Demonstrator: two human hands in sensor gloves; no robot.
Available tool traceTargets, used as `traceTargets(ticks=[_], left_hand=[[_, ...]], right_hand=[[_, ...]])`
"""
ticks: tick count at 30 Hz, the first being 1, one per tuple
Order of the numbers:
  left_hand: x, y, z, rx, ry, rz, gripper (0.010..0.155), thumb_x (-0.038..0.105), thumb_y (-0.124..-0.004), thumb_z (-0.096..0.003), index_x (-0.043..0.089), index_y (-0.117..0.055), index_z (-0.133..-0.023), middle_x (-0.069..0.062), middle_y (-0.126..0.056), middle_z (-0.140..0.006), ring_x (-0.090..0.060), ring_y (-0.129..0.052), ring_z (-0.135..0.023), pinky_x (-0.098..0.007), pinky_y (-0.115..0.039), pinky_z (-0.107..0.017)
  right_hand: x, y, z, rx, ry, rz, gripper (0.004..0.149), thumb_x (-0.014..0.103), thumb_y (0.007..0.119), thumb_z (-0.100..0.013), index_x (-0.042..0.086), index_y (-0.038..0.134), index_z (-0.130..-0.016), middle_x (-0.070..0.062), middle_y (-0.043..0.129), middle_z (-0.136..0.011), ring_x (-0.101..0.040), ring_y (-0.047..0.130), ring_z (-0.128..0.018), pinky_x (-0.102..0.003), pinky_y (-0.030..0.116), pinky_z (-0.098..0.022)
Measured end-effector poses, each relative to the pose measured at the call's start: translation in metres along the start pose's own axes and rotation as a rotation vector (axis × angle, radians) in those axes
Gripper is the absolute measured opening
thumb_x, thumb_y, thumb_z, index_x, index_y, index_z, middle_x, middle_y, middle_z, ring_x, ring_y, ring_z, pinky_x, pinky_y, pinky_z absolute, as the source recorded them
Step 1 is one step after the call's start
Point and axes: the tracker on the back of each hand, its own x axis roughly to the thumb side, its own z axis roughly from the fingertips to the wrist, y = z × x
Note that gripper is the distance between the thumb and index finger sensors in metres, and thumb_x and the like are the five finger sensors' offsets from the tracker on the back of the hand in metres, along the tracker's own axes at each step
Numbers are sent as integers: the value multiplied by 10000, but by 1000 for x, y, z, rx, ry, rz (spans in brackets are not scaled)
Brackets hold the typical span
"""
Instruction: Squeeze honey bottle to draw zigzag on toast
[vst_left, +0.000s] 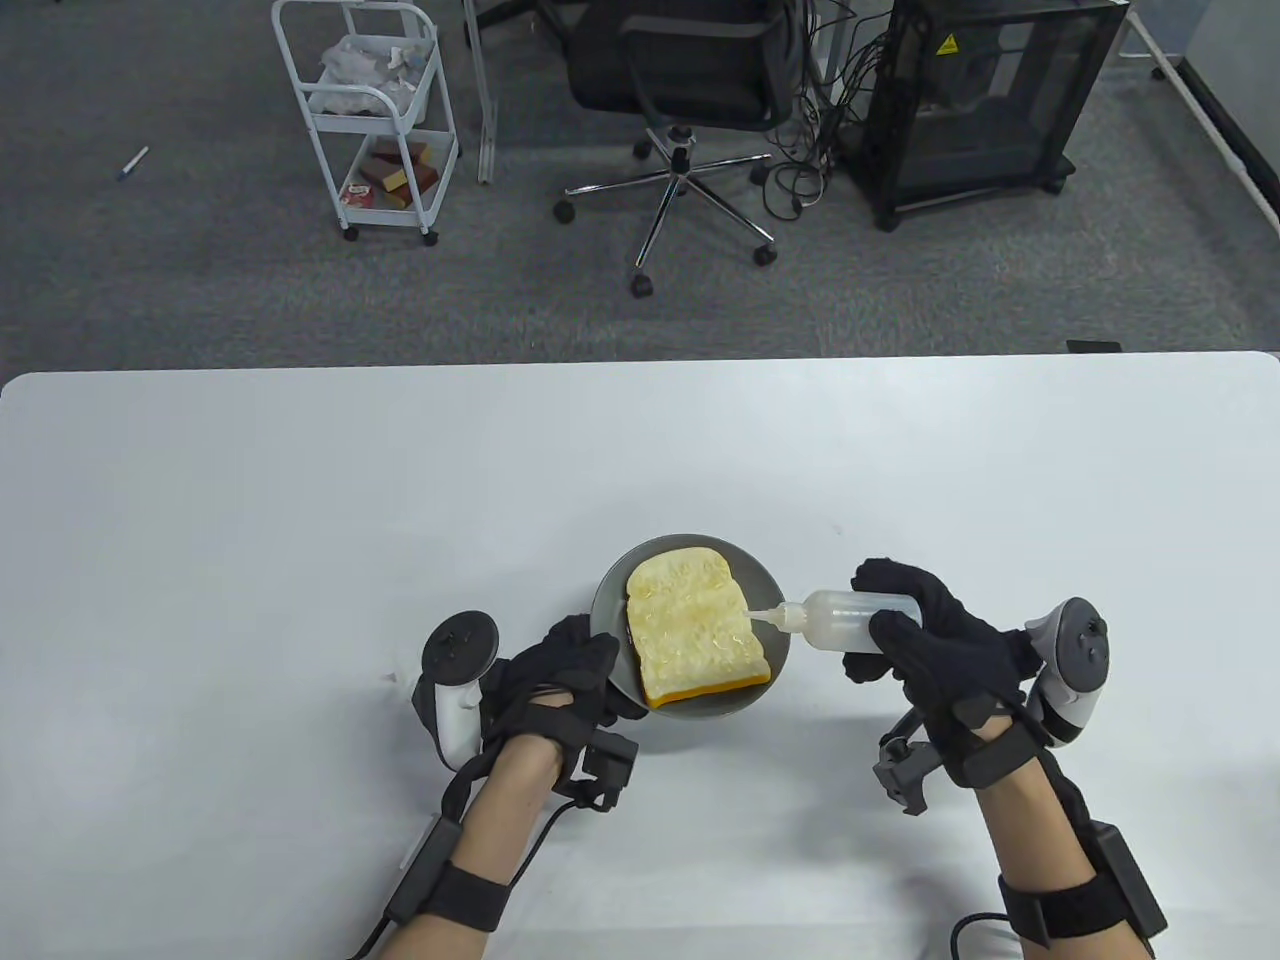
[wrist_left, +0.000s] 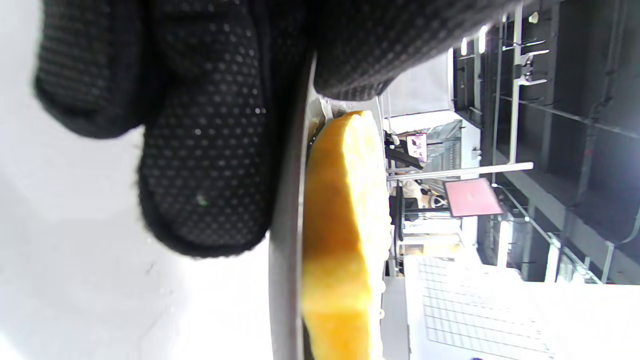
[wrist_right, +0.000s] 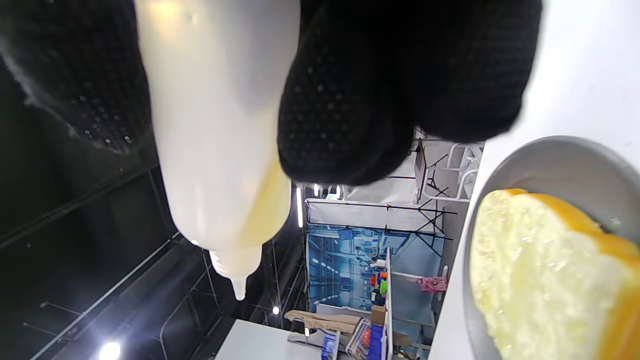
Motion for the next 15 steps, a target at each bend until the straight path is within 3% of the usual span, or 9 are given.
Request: traceTargets(ticks=[15], left_hand=[[3, -9, -61, 37, 115, -88, 490, 292, -736, -570, 53, -653, -990, -199, -1031, -667, -253, -1183, -400, -416, -917, -379]], right_hand=[[-4, -26, -1, -36, -4, -63, 760, 564, 911, -463, 52, 699, -983, -209, 943, -734, -263, 1049, -414, -449, 901, -354]])
